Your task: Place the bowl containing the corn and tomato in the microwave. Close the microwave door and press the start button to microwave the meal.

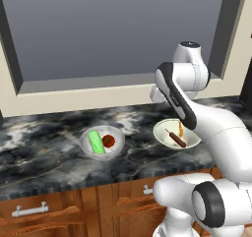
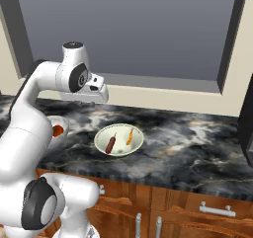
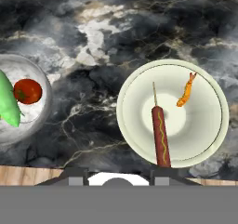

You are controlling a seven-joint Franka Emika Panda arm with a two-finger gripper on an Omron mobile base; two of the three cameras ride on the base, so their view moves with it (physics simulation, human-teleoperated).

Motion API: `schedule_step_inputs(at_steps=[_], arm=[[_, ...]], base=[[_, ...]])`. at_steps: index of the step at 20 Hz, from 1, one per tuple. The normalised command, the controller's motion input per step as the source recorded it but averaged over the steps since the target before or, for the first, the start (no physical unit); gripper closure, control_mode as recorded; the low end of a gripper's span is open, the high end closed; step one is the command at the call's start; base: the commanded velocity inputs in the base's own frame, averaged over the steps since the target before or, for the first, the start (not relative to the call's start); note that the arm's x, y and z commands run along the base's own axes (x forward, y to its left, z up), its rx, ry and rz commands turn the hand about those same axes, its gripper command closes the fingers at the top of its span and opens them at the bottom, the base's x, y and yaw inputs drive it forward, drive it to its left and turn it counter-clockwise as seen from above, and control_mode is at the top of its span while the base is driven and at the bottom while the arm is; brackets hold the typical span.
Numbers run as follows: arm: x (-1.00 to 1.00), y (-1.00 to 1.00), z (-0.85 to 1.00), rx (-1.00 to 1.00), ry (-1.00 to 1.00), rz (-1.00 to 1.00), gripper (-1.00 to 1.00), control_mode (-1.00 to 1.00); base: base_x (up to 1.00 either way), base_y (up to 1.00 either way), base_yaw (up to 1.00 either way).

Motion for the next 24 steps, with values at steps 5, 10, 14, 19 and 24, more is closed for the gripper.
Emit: schedule_step_inputs(at_steps=[5, 10, 14, 19, 24], arm=[[-0.06, 0.11, -0.33, 0.0, -0.06, -0.01, -1.0, -1.0], [-0.23, 0.4, -0.45, 0.01, -0.18, -0.15, -1.0, -1.0], [-0.22, 0.6, -0.2, 0.03, -0.12, -0.22, -1.0, -1.0], [-0.19, 0.65, -0.24, 0.03, 0.0, -0.16, -1.0, -1.0], [-0.02, 0.61, -0.39, 0.04, 0.0, -0.07, -1.0, -1.0]], base=[[0.0, 0.0, 0.0], [0.0, 0.0, 0.0], [0.0, 0.0, 0.0], [0.0, 0.0, 0.0], [0.0, 0.0, 0.0]])
